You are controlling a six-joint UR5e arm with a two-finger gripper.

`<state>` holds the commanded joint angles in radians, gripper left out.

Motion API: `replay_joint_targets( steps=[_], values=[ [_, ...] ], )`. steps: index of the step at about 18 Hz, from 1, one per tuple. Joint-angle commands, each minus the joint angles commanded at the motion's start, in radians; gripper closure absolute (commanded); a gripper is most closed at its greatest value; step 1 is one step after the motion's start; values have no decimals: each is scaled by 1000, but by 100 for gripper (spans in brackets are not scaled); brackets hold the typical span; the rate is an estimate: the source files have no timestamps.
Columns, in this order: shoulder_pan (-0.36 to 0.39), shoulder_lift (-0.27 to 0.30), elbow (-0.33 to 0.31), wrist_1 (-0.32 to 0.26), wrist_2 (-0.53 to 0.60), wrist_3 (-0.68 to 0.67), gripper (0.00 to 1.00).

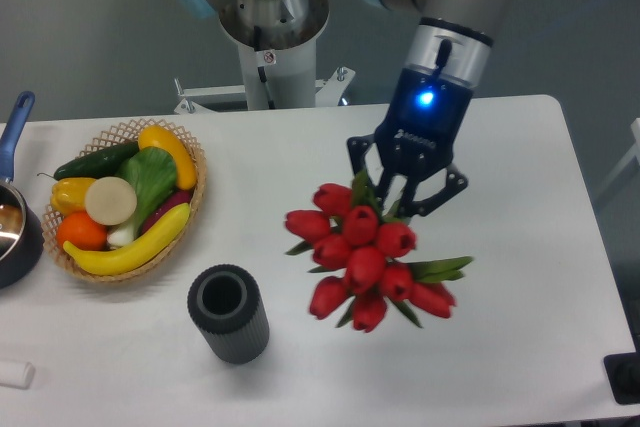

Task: Insert the flowers into the vase
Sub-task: 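Carry the red tulip bunch in the gripper toward the dark grey vase, then tilt the gripper and lower the tulip stems into the vase opening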

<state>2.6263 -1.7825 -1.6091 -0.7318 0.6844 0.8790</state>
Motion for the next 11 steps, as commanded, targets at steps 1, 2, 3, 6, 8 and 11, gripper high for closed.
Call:
replay_joint_targets(
  steps=[1, 2, 3, 6, 8, 11],
  values=[
    [-18, -9, 2, 3, -8, 0, 83],
    [-40, -14, 5, 12, -12, 0, 83],
    [-58, -15, 5, 32, -28, 0, 83],
    [-84, -51, 17, 101, -133, 9, 83],
    [-103, -69, 31, 115, -215, 14, 83],
    [-121, -84, 40, 115, -331, 79, 83]
  ],
)
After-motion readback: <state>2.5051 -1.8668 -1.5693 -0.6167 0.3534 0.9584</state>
